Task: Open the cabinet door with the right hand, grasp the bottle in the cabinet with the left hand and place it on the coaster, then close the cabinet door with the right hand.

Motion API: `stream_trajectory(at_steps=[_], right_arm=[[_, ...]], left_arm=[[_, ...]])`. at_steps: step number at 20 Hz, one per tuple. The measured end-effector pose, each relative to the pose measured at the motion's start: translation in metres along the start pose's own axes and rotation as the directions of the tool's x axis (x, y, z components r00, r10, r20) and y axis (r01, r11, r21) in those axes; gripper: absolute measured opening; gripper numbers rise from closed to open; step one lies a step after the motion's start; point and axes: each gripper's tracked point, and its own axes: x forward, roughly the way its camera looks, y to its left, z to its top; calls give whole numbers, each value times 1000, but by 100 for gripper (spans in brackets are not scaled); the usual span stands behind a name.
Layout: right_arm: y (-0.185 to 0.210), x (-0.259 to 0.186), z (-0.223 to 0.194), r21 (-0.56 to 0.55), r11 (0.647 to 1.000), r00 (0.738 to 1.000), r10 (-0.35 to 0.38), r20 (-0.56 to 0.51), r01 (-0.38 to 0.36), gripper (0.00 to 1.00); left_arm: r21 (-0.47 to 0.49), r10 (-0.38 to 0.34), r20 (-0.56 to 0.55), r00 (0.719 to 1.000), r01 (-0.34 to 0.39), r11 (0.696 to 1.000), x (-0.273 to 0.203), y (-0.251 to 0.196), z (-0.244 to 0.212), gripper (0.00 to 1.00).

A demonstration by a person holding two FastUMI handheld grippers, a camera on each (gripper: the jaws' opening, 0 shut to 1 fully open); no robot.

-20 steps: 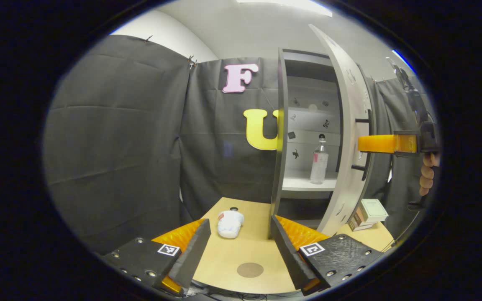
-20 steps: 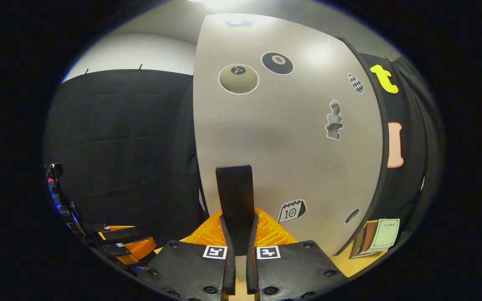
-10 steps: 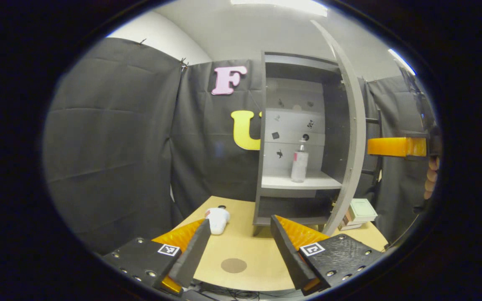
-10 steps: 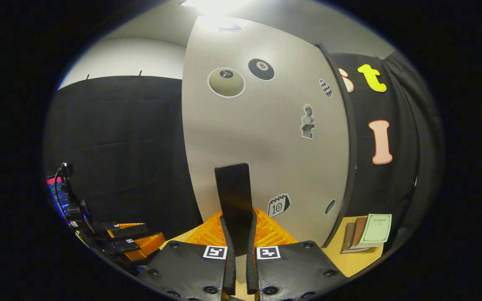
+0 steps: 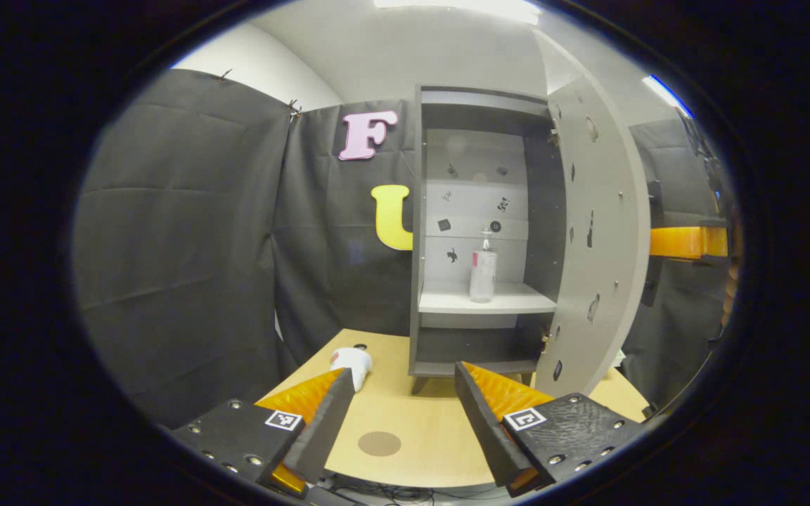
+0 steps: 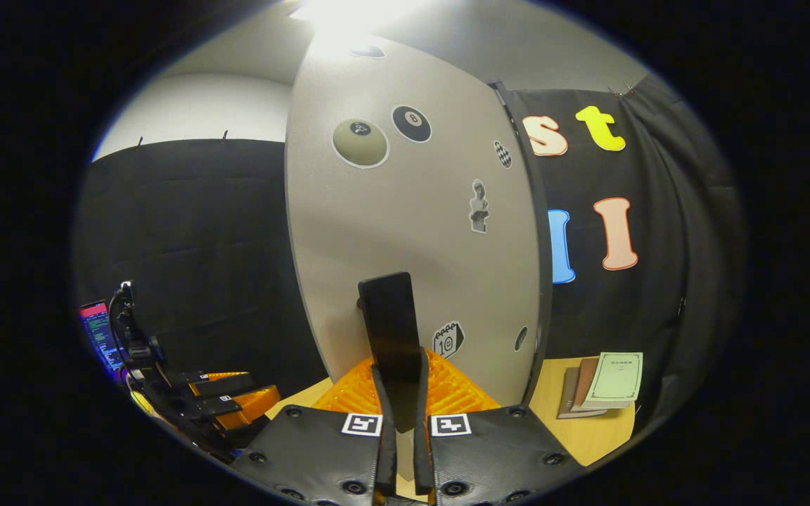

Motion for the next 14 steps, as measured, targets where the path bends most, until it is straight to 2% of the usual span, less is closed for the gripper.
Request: stream_trajectory(at_steps=[5,12,14], right_arm=[[-8,-9,5,3,1000,999,-26,27,26,11],[-56,-37,9,-69,982,984,-177,28,178,11],[-70,-40,9,-57,973,975,-220,39,222,11]], left_arm=[[-9,-16,-24,1000,15,1000,0,-7,-3,87],[9,-54,-45,998,55,998,6,-13,-7,87],[7,-66,-50,997,66,998,9,-15,-8,87]])
